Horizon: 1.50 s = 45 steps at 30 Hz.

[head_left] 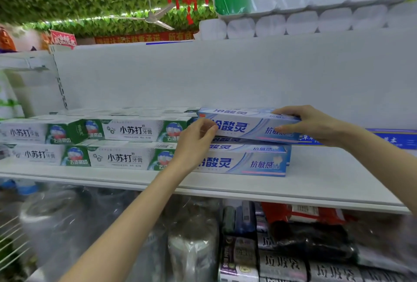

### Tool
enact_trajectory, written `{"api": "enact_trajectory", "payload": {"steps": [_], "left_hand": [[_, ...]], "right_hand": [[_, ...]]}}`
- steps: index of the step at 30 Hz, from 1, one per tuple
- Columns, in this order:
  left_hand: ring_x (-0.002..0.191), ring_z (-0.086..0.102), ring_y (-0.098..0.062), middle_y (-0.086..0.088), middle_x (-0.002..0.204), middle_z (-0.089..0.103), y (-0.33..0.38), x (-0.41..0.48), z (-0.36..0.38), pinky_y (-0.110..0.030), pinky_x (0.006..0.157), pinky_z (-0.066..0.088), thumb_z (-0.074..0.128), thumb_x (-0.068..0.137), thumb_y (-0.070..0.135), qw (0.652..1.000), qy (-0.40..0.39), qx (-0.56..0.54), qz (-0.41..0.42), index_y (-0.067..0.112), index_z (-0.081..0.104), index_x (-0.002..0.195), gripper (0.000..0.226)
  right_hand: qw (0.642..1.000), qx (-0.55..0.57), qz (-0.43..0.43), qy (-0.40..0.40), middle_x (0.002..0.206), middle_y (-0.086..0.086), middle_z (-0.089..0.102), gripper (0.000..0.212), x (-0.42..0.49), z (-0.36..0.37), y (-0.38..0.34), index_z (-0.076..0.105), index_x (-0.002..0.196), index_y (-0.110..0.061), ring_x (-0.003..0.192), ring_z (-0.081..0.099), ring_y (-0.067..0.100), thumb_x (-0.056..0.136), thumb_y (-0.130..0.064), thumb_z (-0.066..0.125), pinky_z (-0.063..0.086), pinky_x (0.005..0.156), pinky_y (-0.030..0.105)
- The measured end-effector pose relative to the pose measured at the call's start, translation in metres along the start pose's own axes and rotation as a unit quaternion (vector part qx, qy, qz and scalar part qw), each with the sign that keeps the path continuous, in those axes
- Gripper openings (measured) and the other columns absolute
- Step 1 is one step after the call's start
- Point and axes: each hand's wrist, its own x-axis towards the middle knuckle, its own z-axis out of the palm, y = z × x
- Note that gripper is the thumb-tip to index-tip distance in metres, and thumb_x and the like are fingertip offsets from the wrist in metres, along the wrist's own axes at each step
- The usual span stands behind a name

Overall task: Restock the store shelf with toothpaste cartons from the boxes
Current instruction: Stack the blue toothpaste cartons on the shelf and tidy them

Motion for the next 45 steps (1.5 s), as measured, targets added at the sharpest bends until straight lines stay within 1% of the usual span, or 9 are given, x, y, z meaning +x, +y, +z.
{"api": "enact_trajectory", "payload": {"steps": [6,14,16,19,30,35,39,42,45], "left_hand": [[0.085,0.053,0.006,0.011,0.098,0.061,-0.008,0.006,0.004,-0.011,0.072,0.042,0.051,0.098,0.029,0.999,0.030,-0.013,-0.019,0.022,0.061,0.104,0.013],[0.086,0.055,0.006,0.012,0.095,0.062,0.020,-0.009,0.025,-0.005,0.070,0.040,0.053,0.097,0.025,0.998,0.022,-0.050,-0.011,0.021,0.062,0.103,0.012],[0.093,0.062,-0.008,0.008,0.097,0.064,0.038,-0.013,0.034,-0.019,0.083,0.048,0.054,0.096,0.026,0.995,0.002,-0.096,-0.022,0.024,0.061,0.102,0.009],[0.097,0.064,-0.019,-0.001,0.104,0.066,0.069,-0.024,0.047,-0.039,0.089,0.051,0.054,0.096,0.030,0.993,-0.029,-0.109,-0.029,0.026,0.059,0.105,0.012],[0.085,0.064,-0.016,-0.006,0.098,0.066,0.165,-0.116,0.091,-0.028,0.078,0.050,0.057,0.095,0.024,0.994,-0.044,-0.086,-0.043,0.023,0.061,0.102,0.008],[0.084,0.061,-0.006,0.006,0.095,0.063,0.189,-0.176,0.117,-0.019,0.079,0.047,0.058,0.093,0.032,0.997,-0.074,0.011,-0.023,0.023,0.061,0.112,0.021],[0.104,0.059,-0.014,0.003,0.112,0.063,0.188,-0.213,0.134,-0.038,0.093,0.047,0.057,0.090,0.047,0.981,-0.134,0.135,0.028,0.023,0.055,0.126,0.043],[0.117,0.053,-0.014,0.004,0.127,0.057,0.187,-0.237,0.152,-0.027,0.089,0.041,0.055,0.092,0.047,0.964,-0.183,0.189,0.036,0.026,0.049,0.136,0.049],[0.126,0.048,-0.014,0.004,0.138,0.051,0.181,-0.259,0.170,-0.030,0.096,0.040,0.052,0.093,0.049,0.951,-0.218,0.213,0.055,0.026,0.043,0.142,0.054]], "right_hand": [[0.983,-0.144,-0.052,0.102,0.114,0.005,0.058,0.032,0.013,0.015,0.005,0.067,0.099,-0.028,0.099,0.057,0.017,0.071,-0.026,0.083,0.045,0.082,0.028],[0.962,-0.214,-0.071,0.153,0.128,0.008,0.044,0.044,-0.011,0.015,0.006,0.057,0.123,-0.024,0.121,0.043,0.023,0.082,-0.030,0.073,0.035,0.089,0.026],[0.964,-0.200,-0.081,0.153,0.127,0.008,0.045,0.043,-0.022,0.010,0.007,0.056,0.124,-0.024,0.120,0.045,0.020,0.084,-0.032,0.070,0.035,0.090,0.025],[0.969,-0.185,-0.093,0.137,0.125,0.005,0.045,0.042,-0.046,0.002,0.004,0.054,0.124,-0.025,0.111,0.046,0.013,0.086,-0.036,0.066,0.035,0.089,0.023],[0.972,-0.186,-0.125,0.072,0.118,-0.004,0.041,0.042,-0.173,-0.044,0.015,0.052,0.126,-0.025,0.119,0.047,0.015,0.088,-0.039,0.062,0.037,0.099,0.025],[0.979,-0.168,-0.111,0.028,0.127,-0.001,0.039,0.045,-0.237,-0.059,0.043,0.049,0.130,-0.024,0.110,0.047,0.012,0.089,-0.037,0.061,0.035,0.088,0.017],[0.967,-0.235,-0.101,-0.015,0.135,0.007,0.040,0.061,-0.285,-0.064,0.080,0.041,0.140,-0.016,0.121,0.044,0.017,0.088,-0.042,0.059,0.033,0.102,0.020],[0.943,-0.316,-0.082,-0.069,0.151,0.008,0.029,0.080,-0.309,-0.062,0.111,0.028,0.149,-0.016,0.137,0.030,0.025,0.084,-0.058,0.050,0.023,0.115,0.032],[0.936,-0.334,-0.053,-0.101,0.157,0.003,0.018,0.085,-0.327,-0.052,0.136,0.017,0.153,-0.018,0.142,0.022,0.026,0.085,-0.060,0.045,0.019,0.117,0.035]]}}
